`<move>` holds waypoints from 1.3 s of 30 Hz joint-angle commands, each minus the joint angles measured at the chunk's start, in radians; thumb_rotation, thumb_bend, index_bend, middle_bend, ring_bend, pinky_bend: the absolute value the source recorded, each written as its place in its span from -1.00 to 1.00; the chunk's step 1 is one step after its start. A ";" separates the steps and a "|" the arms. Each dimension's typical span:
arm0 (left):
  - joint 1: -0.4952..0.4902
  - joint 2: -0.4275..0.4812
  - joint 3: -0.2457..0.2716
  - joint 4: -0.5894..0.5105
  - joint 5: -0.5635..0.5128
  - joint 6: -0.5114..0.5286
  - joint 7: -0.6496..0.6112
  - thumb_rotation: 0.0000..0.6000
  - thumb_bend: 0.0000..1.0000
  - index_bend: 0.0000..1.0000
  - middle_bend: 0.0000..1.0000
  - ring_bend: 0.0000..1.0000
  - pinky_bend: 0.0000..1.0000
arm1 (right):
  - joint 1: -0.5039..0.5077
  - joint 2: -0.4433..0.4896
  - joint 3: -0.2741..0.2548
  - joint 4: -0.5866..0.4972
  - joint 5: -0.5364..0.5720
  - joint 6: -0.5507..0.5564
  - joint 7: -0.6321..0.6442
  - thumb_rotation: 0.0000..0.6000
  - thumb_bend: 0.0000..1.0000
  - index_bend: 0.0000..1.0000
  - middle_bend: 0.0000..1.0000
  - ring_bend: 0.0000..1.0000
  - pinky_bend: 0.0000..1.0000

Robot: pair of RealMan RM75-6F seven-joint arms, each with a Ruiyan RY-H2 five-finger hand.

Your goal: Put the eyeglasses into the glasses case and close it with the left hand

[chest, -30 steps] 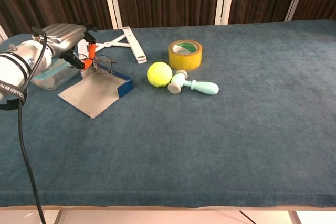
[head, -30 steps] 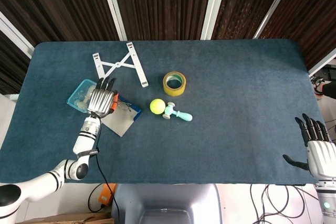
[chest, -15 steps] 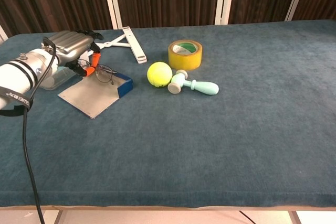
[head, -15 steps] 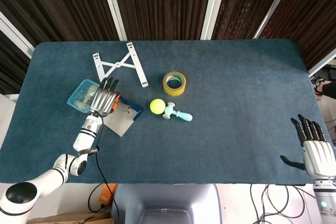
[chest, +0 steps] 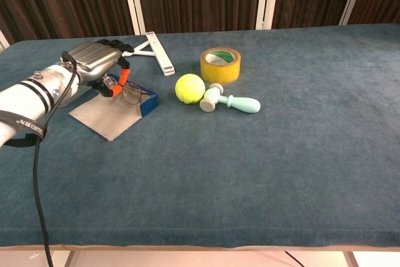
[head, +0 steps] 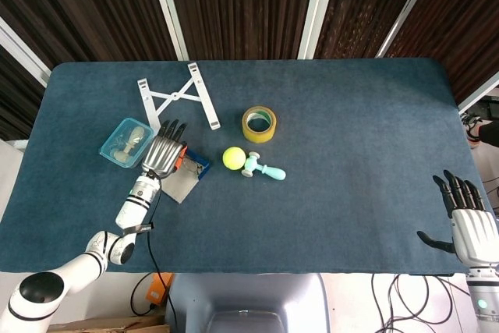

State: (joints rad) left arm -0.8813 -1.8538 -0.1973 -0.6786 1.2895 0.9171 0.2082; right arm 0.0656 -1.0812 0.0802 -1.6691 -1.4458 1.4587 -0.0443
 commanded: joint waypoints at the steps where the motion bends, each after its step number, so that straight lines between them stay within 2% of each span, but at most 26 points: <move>1: 0.000 -0.001 -0.001 -0.001 0.001 0.003 0.003 1.00 -0.24 0.15 -0.85 -1.00 -0.84 | 0.000 0.000 0.000 0.000 0.000 0.000 0.000 1.00 -0.79 -1.00 -1.00 -1.00 -1.00; 14: -0.001 -0.022 0.005 0.005 0.005 -0.005 0.021 1.00 -0.24 0.13 -0.85 -1.00 -0.84 | 0.000 0.000 -0.001 -0.001 0.000 0.001 -0.003 1.00 -0.79 -1.00 -1.00 -1.00 -1.00; 22: -0.008 -0.042 -0.008 0.036 -0.012 -0.024 0.037 1.00 -0.24 -0.02 -0.86 -1.00 -0.84 | 0.001 0.003 -0.002 0.000 0.001 -0.002 0.002 1.00 -0.79 -1.00 -1.00 -1.00 -1.00; 31: -0.006 -0.046 -0.013 0.032 -0.015 -0.020 0.038 1.00 -0.25 -0.30 -0.88 -1.00 -0.84 | 0.000 0.004 -0.002 -0.001 0.000 0.000 0.004 1.00 -0.79 -1.00 -1.00 -1.00 -1.00; 35: 0.012 -0.022 -0.011 -0.023 0.002 0.035 0.022 1.00 -0.25 -0.44 -0.90 -1.00 -0.84 | 0.002 0.003 -0.003 0.000 0.000 -0.003 0.001 1.00 -0.79 -1.00 -1.00 -1.00 -1.00; 39: 0.048 0.039 -0.006 -0.139 0.027 0.107 -0.010 1.00 -0.26 -0.49 -0.91 -1.00 -0.83 | 0.004 0.001 -0.007 -0.002 -0.005 -0.008 -0.006 1.00 -0.80 -1.00 -1.00 -1.00 -1.00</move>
State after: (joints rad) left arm -0.8590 -1.8557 -0.2075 -0.7503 1.2977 0.9774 0.2199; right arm 0.0694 -1.0802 0.0734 -1.6703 -1.4510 1.4514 -0.0494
